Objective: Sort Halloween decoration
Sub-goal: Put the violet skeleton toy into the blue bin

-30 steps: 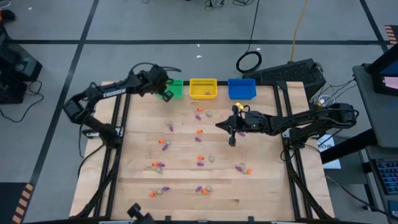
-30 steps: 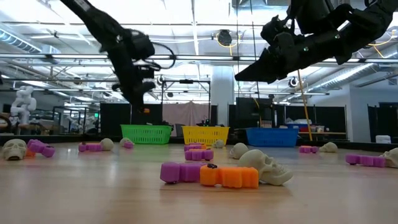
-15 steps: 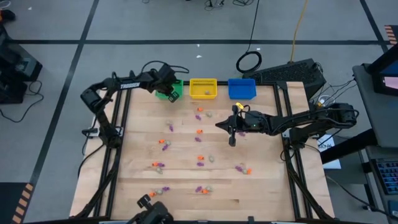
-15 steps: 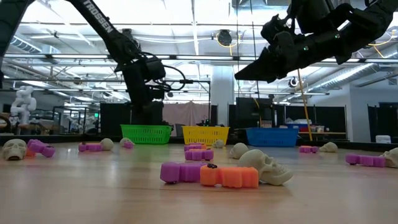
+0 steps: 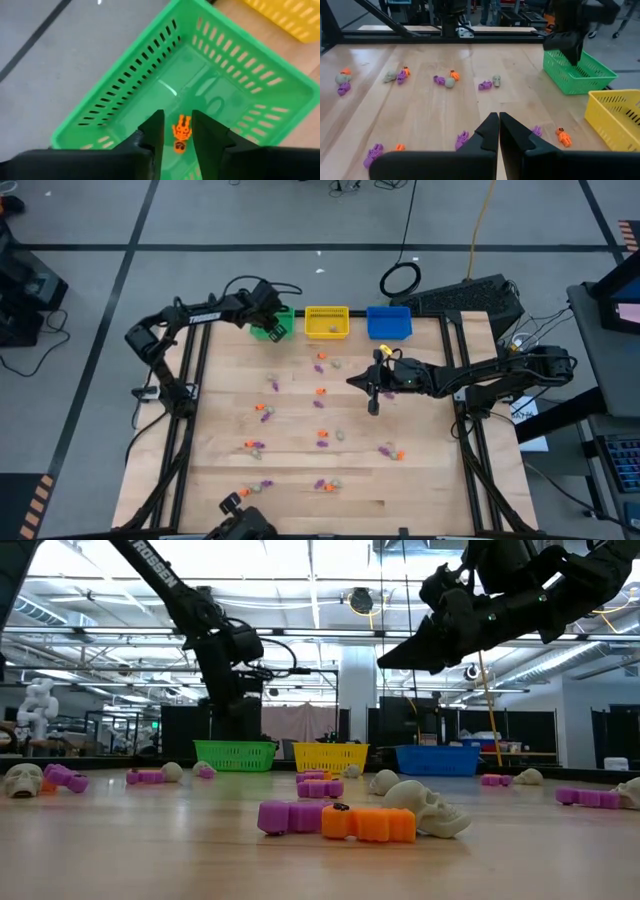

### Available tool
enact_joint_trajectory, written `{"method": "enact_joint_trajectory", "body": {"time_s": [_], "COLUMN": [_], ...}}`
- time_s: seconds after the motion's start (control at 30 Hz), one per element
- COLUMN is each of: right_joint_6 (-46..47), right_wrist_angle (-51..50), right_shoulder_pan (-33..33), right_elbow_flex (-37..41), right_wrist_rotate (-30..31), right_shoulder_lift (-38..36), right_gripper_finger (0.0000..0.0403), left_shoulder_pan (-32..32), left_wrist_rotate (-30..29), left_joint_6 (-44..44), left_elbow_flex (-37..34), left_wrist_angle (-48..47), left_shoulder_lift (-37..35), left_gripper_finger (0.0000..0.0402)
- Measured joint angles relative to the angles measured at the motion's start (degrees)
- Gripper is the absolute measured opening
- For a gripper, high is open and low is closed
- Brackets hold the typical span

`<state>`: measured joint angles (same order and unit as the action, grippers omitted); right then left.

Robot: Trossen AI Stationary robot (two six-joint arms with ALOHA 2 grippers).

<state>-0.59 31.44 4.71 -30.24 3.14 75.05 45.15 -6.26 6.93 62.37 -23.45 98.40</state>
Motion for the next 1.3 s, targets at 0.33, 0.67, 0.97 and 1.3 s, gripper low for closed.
{"method": "enact_joint_trajectory", "body": {"time_s": [0.33, 0.67, 0.97, 1.3], "right_joint_6": [3.13, 6.42, 11.87, 13.45], "right_wrist_angle": [-1.71, -3.02, -5.30, -20.09], "right_shoulder_pan": [-1.16, -8.34, -12.00, -19.33], "right_elbow_flex": [0.04, -3.20, -11.48, -25.33], "right_wrist_rotate": [0.14, 7.48, 7.30, 6.09], "right_shoulder_lift": [0.00, 5.06, 19.22, 29.54], "right_gripper_finger": [0.0000, 0.0004, 0.0069, 0.0148], "left_shoulder_pan": [-5.51, -17.94, -27.84, -32.05], "left_wrist_rotate": [-0.44, -0.45, -0.43, -1.21], "left_joint_6": [-2.04, -6.79, -8.10, -7.89], "left_elbow_flex": [-12.77, -33.52, -42.75, -44.17], "left_wrist_angle": [16.17, 38.24, 52.47, 54.48], "left_shoulder_lift": [-13.28, -30.29, -35.35, -35.26], "left_gripper_finger": [0.0009, 0.0012, 0.0012, 0.0012]}}
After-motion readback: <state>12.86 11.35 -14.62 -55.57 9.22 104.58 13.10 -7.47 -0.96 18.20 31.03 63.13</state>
